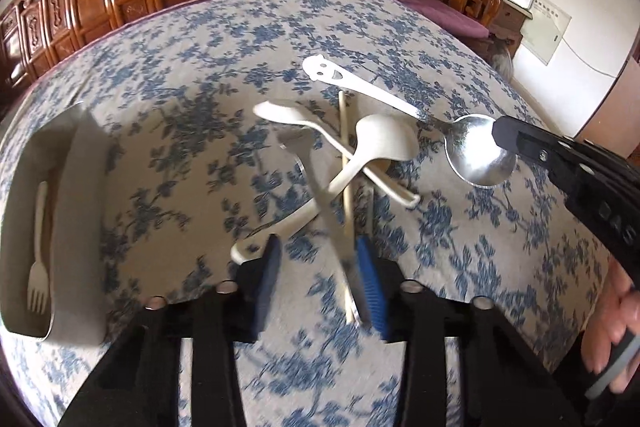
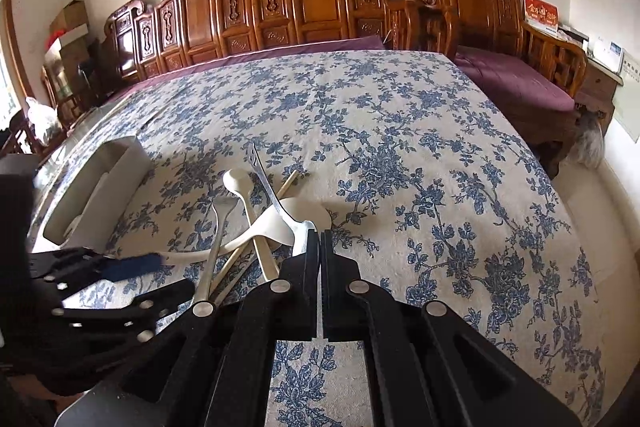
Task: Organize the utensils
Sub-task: 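Grasp a metal fork with the left gripper while the right gripper holds the metal spoon, then carry the metal fork into the grey tray and open the left gripper while the right carries the spoon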
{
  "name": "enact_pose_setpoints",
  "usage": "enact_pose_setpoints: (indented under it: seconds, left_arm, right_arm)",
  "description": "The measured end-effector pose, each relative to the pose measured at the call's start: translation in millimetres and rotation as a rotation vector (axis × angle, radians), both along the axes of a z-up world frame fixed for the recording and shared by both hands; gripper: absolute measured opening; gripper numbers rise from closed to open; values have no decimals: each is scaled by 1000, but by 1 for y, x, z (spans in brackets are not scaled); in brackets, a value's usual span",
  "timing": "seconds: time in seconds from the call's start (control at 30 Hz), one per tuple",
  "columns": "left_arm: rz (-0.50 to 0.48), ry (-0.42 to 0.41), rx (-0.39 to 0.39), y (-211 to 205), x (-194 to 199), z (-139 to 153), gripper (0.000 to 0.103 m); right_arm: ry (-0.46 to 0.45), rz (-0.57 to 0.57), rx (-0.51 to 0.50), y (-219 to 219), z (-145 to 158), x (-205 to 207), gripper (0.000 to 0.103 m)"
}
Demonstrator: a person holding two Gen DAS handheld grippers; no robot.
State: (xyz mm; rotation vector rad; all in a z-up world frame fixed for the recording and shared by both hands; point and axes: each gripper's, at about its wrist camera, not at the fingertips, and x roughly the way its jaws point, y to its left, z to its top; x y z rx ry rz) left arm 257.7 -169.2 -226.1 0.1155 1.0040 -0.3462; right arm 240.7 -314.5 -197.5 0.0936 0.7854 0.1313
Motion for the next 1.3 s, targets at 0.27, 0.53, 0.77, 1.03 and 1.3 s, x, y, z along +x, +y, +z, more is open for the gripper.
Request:
enact_pose_setpoints:
  seconds: [0.27,0.53,0.77,1.03,1.3]
  left_arm:
    - [41,63,-43,-3,21,-11,17]
    - [36,48,21,-1,17,-10,11]
    - [51,77,-9,8,22,-9,9]
    - [37,96,15,2,26,-14,11]
    - [37,40,8,13,16,1,8]
  right_arm:
    - [8,6,18,1,0,1,2]
    - [12,10,15,4,-1,2,2]
    - [11,11,15,5,0,2,2]
    - [13,14,13,7,-1,2,2]
    - [8,30,2,15,1,2,2]
